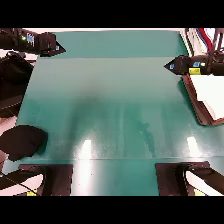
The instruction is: Fold the shirts.
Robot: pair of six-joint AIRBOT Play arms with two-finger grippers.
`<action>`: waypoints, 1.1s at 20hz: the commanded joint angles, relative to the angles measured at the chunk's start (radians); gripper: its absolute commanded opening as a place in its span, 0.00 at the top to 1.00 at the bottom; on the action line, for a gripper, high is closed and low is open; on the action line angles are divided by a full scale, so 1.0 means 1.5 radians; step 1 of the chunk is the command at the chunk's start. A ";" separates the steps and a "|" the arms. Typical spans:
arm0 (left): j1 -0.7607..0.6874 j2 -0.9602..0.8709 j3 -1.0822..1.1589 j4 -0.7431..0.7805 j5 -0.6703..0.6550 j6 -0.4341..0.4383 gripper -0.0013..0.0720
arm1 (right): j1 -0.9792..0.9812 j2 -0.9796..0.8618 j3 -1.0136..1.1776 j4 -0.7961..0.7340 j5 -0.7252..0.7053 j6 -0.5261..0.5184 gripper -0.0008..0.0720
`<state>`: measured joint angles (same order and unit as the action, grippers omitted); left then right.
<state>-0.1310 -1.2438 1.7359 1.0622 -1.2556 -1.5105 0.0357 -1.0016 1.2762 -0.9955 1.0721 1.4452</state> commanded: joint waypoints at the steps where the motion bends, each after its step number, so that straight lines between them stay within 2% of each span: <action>1: 0.000 0.000 0.000 0.000 0.000 0.000 0.95 | -0.009 0.011 0.001 0.000 -0.005 0.000 0.96; 11: 0.000 0.000 0.000 0.000 0.000 0.000 0.95 | -0.009 0.011 0.001 0.001 -0.005 0.000 0.96; 13: 0.000 -0.001 0.000 0.001 0.064 0.001 0.95 | -0.009 0.011 0.001 0.001 -0.004 0.000 0.96; 14: 0.003 0.002 0.007 0.011 0.060 0.000 0.95 | -0.009 0.011 0.001 0.000 -0.004 0.000 0.96; 15: 0.012 0.009 0.019 0.031 0.018 0.000 0.95 | -0.009 0.011 0.001 0.000 -0.005 0.000 0.96; 17: 0.046 0.060 0.016 0.135 -0.069 0.001 0.95 | -0.009 0.011 0.001 0.000 -0.005 0.000 0.96; 19: 0.076 0.135 -0.028 0.296 -0.140 -0.001 0.95 | -0.009 0.011 0.001 0.000 -0.004 0.001 0.96; 22: 0.130 0.247 -0.185 0.476 -0.206 -0.003 0.95 | -0.009 0.010 0.001 0.000 -0.005 0.001 0.96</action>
<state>-0.0010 -1.0058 1.6135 1.4899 -1.4429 -1.5112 0.0216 -0.9859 1.2762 -0.9955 1.0653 1.4452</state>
